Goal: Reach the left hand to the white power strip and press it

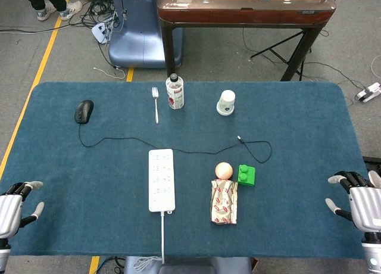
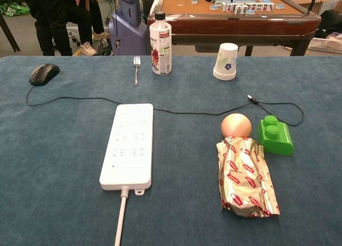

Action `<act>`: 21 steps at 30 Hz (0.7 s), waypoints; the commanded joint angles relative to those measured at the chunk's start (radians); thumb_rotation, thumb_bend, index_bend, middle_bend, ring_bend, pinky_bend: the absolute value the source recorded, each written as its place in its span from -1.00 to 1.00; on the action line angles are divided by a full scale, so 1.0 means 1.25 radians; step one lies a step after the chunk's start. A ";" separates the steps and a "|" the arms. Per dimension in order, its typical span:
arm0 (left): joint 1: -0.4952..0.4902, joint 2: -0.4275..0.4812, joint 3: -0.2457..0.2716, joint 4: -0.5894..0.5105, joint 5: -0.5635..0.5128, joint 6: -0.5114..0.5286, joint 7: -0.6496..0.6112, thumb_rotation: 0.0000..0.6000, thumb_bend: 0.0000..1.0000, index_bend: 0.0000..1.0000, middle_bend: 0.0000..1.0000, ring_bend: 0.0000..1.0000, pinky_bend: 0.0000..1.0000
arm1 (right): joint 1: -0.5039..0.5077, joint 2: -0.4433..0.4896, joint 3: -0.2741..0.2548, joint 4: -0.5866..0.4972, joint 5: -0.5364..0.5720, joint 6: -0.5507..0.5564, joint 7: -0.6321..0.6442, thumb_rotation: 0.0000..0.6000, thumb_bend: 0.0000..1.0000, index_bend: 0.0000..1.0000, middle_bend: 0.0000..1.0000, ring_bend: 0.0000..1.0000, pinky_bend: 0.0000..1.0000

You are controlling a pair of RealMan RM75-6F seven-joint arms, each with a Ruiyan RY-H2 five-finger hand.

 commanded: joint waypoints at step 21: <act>-0.071 0.048 0.012 -0.119 0.248 0.038 -0.029 1.00 -0.33 -0.27 0.37 0.46 0.85 | -0.008 0.070 0.022 -0.044 -0.021 0.042 0.044 1.00 -0.67 -0.21 -0.33 -0.49 -0.19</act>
